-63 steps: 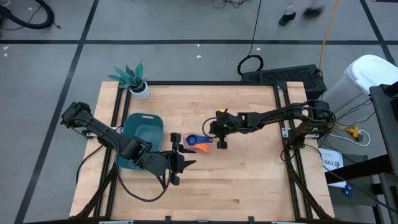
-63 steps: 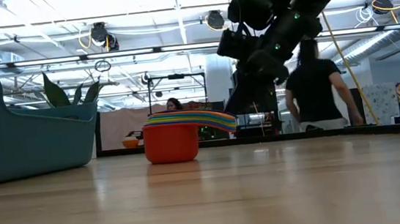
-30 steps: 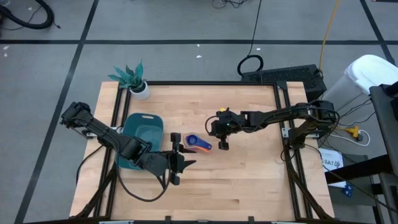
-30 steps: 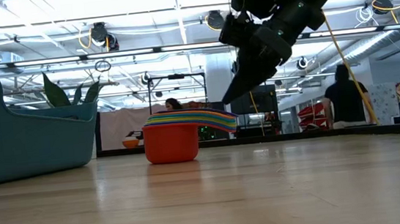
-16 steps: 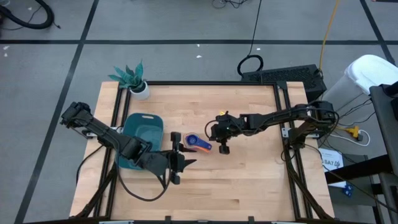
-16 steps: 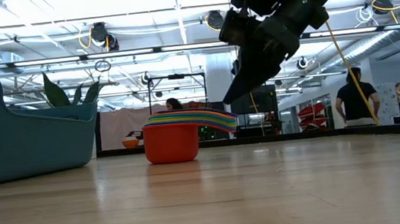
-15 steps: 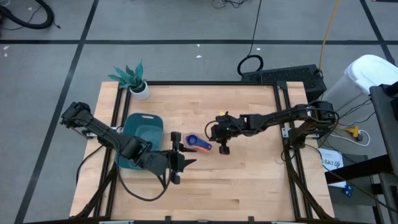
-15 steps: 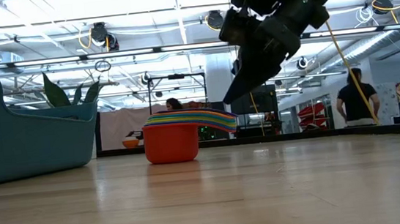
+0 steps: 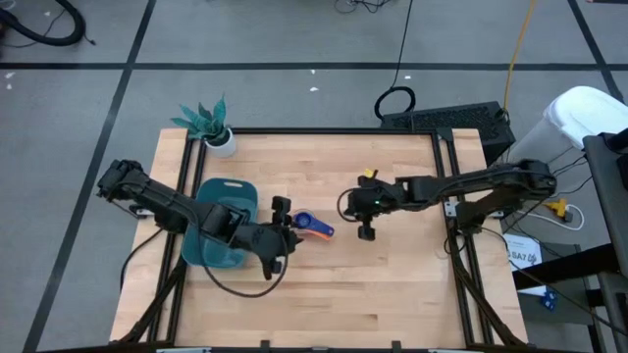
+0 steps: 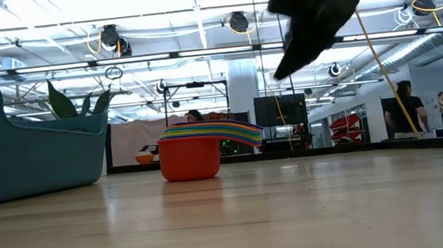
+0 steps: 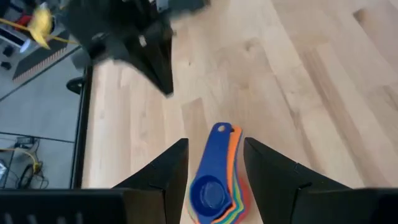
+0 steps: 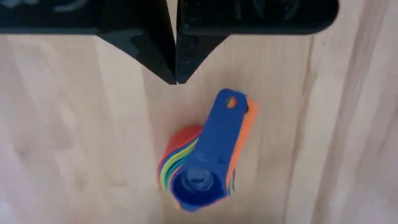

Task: Nest measuring cups in basket
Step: Put all the stacked measuring cups into the blue bin

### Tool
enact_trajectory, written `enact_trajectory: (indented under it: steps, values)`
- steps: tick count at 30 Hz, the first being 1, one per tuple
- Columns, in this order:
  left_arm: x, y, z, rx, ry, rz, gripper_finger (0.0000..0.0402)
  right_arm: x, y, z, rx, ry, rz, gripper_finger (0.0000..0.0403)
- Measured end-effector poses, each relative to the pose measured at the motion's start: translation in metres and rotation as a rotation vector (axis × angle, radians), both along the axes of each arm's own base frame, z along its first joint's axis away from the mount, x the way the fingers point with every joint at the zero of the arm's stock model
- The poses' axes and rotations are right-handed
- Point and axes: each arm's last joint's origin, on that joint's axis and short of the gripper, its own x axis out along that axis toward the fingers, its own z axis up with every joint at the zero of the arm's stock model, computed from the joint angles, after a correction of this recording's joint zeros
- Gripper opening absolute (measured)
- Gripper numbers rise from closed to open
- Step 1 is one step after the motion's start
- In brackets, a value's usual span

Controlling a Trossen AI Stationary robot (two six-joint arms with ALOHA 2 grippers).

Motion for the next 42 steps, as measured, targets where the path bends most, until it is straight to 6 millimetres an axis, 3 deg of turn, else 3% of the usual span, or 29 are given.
enact_trajectory:
  steps: [4,9,13,20,27,36,42]
  values:
    - [0.011,0.009,-0.011,0.034,0.053,-0.032,0.0159,-0.018,0.013,0.015,0.042,0.010,-0.002,0.0000]
    - [0.025,0.008,-0.028,0.107,0.106,-0.126,0.0160,-0.039,0.025,0.017,0.084,0.092,-0.003,0.0006]
    - [0.029,0.008,-0.033,0.100,0.131,-0.204,0.0177,-0.055,0.035,0.002,0.127,0.158,-0.018,0.0047]
    - [0.036,0.031,-0.033,0.043,0.140,-0.224,0.0229,-0.077,0.045,-0.034,0.266,0.228,-0.106,0.0157]
    - [0.058,0.043,-0.054,0.058,0.207,-0.251,0.0256,-0.089,0.058,-0.067,0.490,0.223,-0.129,0.0230]
    - [0.106,0.049,-0.045,0.087,0.433,-0.218,0.0257,-0.103,0.076,-0.085,0.636,0.248,-0.157,0.0243]
    - [0.121,0.053,-0.048,0.045,0.540,-0.243,0.0240,-0.108,0.090,-0.085,0.640,0.188,-0.147,0.0241]
